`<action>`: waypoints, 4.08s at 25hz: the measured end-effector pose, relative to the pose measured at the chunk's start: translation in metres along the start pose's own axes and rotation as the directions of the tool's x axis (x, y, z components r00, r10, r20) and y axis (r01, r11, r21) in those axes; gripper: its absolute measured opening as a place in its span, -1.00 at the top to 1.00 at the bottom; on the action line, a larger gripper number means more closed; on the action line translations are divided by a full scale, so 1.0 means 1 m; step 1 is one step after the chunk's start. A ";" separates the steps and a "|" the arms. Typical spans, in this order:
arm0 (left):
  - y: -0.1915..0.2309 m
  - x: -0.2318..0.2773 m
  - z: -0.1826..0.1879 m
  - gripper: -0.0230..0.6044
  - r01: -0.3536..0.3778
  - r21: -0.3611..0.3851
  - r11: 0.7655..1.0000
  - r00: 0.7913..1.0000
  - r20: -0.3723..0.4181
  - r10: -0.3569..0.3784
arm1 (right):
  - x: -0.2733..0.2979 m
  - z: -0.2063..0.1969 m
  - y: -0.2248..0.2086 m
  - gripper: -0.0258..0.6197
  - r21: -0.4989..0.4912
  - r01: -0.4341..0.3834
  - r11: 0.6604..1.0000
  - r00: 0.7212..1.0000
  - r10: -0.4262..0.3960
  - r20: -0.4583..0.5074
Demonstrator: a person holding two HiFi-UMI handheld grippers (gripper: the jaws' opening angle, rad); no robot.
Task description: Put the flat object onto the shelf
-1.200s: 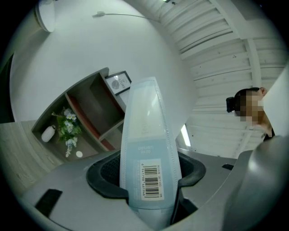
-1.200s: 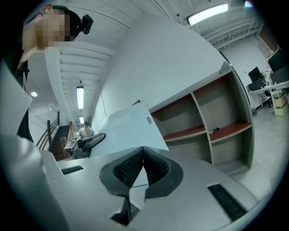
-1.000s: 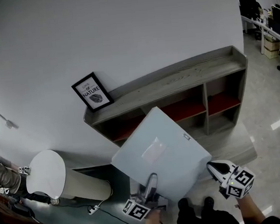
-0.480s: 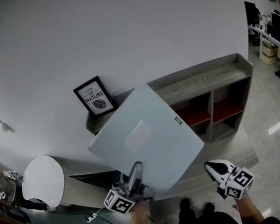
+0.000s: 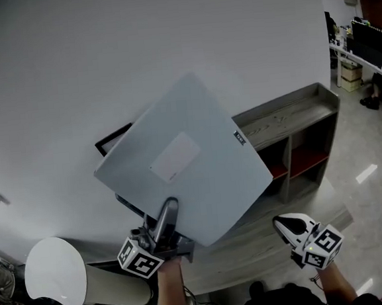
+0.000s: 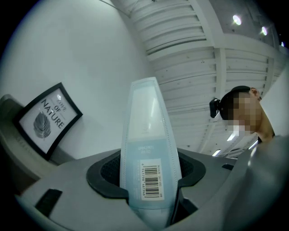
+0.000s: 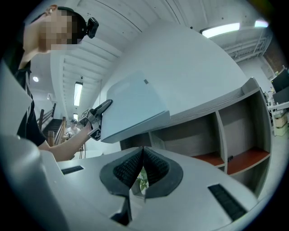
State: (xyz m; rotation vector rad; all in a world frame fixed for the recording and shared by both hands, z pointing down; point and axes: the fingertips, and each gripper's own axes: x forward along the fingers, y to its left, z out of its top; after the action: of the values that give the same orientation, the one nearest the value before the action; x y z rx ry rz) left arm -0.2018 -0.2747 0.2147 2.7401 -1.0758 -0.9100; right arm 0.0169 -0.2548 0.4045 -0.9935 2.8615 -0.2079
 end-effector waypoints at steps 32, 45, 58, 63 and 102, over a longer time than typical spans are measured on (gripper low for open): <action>0.122 0.106 0.044 0.01 0.255 0.213 0.943 0.954 -0.215 -0.210 | 0.040 -0.003 0.010 0.88 -0.036 0.213 0.976 0.977 -0.211 0.032; 0.149 0.112 0.033 0.00 0.268 0.215 0.939 0.950 -0.219 -0.221 | 0.041 -0.006 0.006 0.88 -0.034 0.237 0.971 0.971 -0.237 0.023; 0.161 0.113 0.026 -0.06 0.293 0.199 0.935 0.947 -0.195 -0.256 | 0.049 -0.012 0.001 0.88 -0.025 0.233 0.972 0.972 -0.233 0.011; 0.162 0.112 0.025 -0.10 0.302 0.208 0.930 0.945 -0.193 -0.264 | 0.051 -0.012 0.000 0.88 -0.026 0.232 0.972 0.973 -0.232 0.006; 0.164 0.108 0.034 -0.40 0.188 0.326 0.927 0.978 -0.148 -0.147 | 0.059 -0.016 0.003 0.88 -0.003 0.208 0.978 0.978 -0.208 -0.001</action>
State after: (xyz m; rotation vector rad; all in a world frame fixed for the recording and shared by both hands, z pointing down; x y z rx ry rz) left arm -0.2562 -0.4618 0.1753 3.1625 -1.0779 -0.6102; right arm -0.0333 -0.2874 0.4168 -1.2942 2.7568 -0.2208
